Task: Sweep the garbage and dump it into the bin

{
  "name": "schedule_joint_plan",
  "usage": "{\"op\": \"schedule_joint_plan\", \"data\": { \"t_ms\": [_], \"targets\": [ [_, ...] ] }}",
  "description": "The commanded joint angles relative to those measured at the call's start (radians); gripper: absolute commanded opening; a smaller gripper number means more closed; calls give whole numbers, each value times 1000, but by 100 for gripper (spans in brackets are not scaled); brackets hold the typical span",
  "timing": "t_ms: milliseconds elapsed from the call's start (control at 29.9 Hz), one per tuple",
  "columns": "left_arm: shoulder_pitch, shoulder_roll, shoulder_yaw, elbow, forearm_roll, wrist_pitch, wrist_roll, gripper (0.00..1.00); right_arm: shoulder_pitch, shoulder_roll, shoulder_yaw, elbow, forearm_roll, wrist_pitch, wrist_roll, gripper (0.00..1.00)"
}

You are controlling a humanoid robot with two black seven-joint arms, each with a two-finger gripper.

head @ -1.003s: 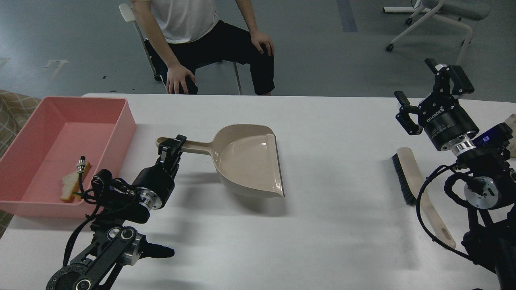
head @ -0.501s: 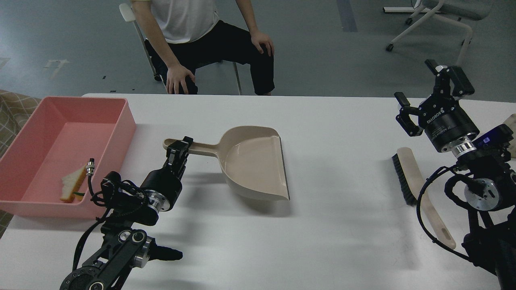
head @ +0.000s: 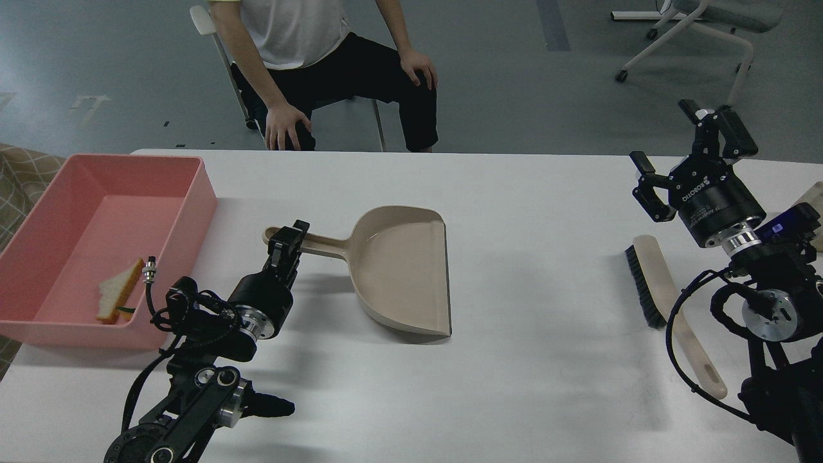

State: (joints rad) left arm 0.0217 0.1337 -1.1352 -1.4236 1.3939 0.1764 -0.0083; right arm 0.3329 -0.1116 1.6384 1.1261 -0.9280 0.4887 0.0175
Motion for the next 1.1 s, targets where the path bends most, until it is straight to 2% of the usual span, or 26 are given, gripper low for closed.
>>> {"op": "schedule_joint_plan", "data": {
  "t_ms": [0, 167, 401, 602, 702, 1069],
  "targets": [
    [0, -2, 0, 0, -1, 0, -2, 52, 0, 4, 0, 0, 0, 0, 1, 100],
    [-3, -2, 0, 0, -1, 0, -2, 55, -2, 1, 0, 0, 0, 0, 1, 100],
    [-9, 24, -1, 0, -1, 0, -4, 68, -6, 3, 0, 0, 0, 0, 1, 100],
    [-8, 63, 2, 0, 2, -2, -1, 73, -6, 7, 0, -2, 0, 0, 1, 100],
    [-5, 84, 3, 0, 2, -5, 2, 78, -8, 9, 0, -2, 0, 0, 1, 100],
    [-2, 144, 2, 2, 0, -6, 7, 80, -11, 9, 0, -5, 0, 0, 9, 100]
  ]
}}
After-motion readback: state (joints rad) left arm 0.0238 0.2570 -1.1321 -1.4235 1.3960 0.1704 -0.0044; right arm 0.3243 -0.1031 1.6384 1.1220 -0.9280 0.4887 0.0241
